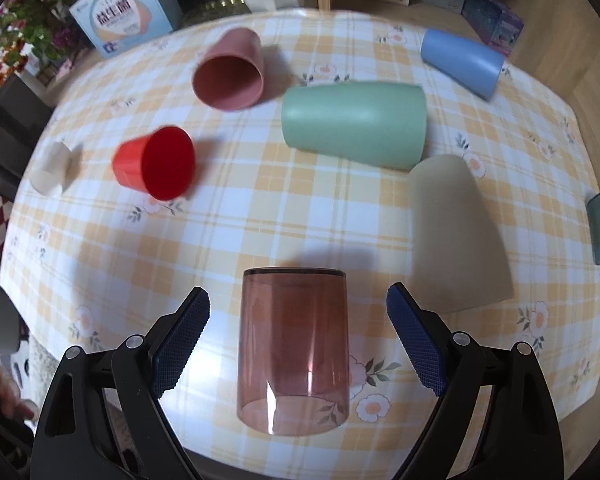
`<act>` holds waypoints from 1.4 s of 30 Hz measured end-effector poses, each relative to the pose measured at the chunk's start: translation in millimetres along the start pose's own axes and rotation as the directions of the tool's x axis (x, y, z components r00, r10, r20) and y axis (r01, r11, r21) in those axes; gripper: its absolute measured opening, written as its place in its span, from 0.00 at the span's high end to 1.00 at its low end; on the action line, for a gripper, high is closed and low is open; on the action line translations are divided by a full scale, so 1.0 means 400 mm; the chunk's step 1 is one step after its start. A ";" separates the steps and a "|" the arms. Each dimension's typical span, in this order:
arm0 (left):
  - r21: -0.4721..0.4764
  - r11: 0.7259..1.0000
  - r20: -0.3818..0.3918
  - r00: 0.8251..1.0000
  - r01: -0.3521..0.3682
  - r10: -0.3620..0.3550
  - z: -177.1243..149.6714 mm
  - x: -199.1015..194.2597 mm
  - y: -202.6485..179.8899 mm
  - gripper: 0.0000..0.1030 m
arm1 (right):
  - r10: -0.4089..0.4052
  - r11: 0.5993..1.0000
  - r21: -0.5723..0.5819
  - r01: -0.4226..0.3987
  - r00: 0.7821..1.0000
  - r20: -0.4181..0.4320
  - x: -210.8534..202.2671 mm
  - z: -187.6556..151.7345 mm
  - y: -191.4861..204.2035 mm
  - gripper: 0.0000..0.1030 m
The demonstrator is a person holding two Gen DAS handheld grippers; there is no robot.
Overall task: Flip cup upside down
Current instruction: 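Close the right tool around the standing brown cup, then lift the brown cup with the right tool and rotate it rim-down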
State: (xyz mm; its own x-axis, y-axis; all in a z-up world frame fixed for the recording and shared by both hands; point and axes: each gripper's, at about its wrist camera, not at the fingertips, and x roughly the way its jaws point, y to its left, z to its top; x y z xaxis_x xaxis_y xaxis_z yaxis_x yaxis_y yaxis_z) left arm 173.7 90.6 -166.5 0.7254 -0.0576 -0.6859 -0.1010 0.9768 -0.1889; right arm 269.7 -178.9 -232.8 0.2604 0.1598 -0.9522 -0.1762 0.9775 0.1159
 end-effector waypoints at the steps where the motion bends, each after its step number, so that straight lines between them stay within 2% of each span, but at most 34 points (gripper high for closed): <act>1: 0.000 1.000 -0.007 1.000 -0.003 0.003 -0.002 0.003 0.001 0.12 | -0.002 1.000 -0.003 0.002 1.000 -0.010 0.006 0.003 0.003 0.16; 16: -0.004 1.000 -0.034 0.999 -0.014 0.014 -0.012 0.018 0.005 0.12 | -0.027 0.999 -0.026 0.025 0.996 -0.088 0.065 0.025 0.016 0.16; 18: -0.002 1.000 -0.038 0.999 -0.015 0.015 -0.014 0.021 0.004 0.12 | -0.029 0.999 -0.027 0.027 0.995 -0.094 0.071 0.026 0.018 0.24; 21: 0.001 1.000 -0.041 0.999 -0.015 0.015 -0.015 0.021 0.003 0.12 | -0.027 0.999 -0.020 0.025 0.994 -0.101 0.079 0.028 0.018 0.27; 23: 0.005 1.000 -0.041 0.999 -0.019 0.019 -0.016 0.020 0.003 0.12 | -0.019 1.000 -0.013 0.017 0.995 -0.102 0.082 0.029 0.016 0.40; 32: 0.010 0.999 -0.047 0.998 -0.033 0.033 -0.016 0.018 0.000 0.12 | 0.007 1.000 0.002 -0.007 0.997 -0.071 0.061 0.009 0.006 0.40; 42: 0.035 0.999 -0.052 0.998 -0.033 0.035 -0.020 0.005 -0.026 0.12 | 0.041 0.999 0.032 -0.042 0.999 0.007 -0.015 -0.070 -0.041 0.40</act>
State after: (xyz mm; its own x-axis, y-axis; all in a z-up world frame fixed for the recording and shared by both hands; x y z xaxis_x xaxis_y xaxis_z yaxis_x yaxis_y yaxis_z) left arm 170.6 78.5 -171.5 0.6852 -0.0340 -0.7276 -0.1010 0.9848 -0.1412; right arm 244.4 -199.7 -237.0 0.2597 0.2011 -0.9445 -0.1561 0.9740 0.1645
